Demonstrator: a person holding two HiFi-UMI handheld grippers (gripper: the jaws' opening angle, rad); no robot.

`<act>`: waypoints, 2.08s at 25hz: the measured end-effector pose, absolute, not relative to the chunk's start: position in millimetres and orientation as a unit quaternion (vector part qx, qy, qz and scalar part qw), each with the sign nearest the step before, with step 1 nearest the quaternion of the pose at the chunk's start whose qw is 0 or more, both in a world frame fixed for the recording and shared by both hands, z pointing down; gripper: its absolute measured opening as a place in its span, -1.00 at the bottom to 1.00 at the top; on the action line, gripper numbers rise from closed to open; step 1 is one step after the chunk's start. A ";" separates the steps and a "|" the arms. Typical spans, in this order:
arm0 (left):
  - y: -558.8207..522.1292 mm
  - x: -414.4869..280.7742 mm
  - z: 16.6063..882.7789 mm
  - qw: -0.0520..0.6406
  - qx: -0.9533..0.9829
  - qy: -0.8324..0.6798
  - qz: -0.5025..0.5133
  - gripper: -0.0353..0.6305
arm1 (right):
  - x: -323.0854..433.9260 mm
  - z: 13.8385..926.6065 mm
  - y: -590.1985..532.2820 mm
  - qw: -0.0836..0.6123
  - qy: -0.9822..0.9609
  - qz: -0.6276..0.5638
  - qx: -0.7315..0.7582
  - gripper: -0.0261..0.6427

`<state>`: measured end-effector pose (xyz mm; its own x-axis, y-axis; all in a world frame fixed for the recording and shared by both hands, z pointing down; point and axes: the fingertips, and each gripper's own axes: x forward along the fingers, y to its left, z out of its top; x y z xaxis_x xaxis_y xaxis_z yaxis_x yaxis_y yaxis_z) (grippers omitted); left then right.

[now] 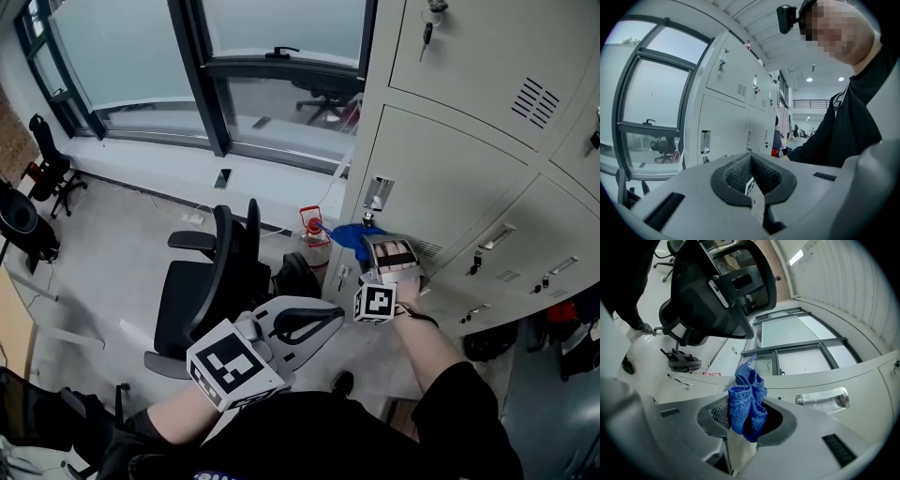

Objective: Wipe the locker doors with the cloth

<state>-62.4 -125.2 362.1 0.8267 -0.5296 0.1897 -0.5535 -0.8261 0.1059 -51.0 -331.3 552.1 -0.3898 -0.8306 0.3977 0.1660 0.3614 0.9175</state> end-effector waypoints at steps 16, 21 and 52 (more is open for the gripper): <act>-130.9 -60.2 370.4 0.087 0.950 -0.288 0.080 -0.87 | -42.3 600.3 -331.1 0.514 -0.683 -0.472 0.215 -0.61; -126.6 -55.9 365.6 0.082 0.954 -0.279 0.073 -0.87 | -51.6 564.6 -293.2 0.474 -0.707 -0.480 0.214 -0.61; -117.7 -26.8 347.5 0.051 0.971 -0.227 0.059 -0.87 | 0.4 268.1 -330.0 0.404 -0.551 -0.636 0.358 -0.61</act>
